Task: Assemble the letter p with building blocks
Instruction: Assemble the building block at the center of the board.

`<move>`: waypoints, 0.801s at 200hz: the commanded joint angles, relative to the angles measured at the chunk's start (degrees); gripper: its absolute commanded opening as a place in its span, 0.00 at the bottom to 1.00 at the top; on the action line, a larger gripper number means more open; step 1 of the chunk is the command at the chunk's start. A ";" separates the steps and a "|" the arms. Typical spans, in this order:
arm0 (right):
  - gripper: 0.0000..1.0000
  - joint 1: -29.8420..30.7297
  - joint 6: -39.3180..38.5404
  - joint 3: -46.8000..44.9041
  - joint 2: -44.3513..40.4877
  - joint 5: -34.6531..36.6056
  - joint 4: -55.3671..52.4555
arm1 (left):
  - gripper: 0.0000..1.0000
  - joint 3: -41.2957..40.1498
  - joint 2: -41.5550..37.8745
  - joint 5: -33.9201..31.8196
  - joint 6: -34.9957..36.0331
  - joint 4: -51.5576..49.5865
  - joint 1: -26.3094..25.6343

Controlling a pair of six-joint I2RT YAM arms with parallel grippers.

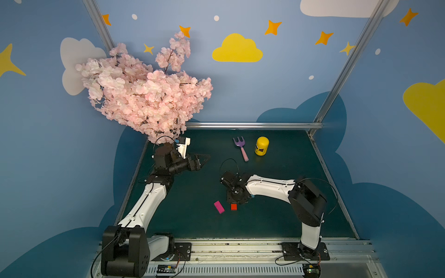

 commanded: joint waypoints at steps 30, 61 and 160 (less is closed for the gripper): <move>0.30 -0.56 0.94 -0.85 0.16 3.62 -1.39 | 1.00 -0.49 -0.76 0.16 0.79 -0.69 0.20; 0.29 -0.74 0.79 -0.27 0.53 4.17 -1.56 | 1.00 -0.51 -0.64 0.14 0.83 -0.65 0.17; 0.45 -0.25 0.11 0.34 0.60 3.88 -1.76 | 1.00 -0.47 -0.73 0.03 1.22 -1.07 0.18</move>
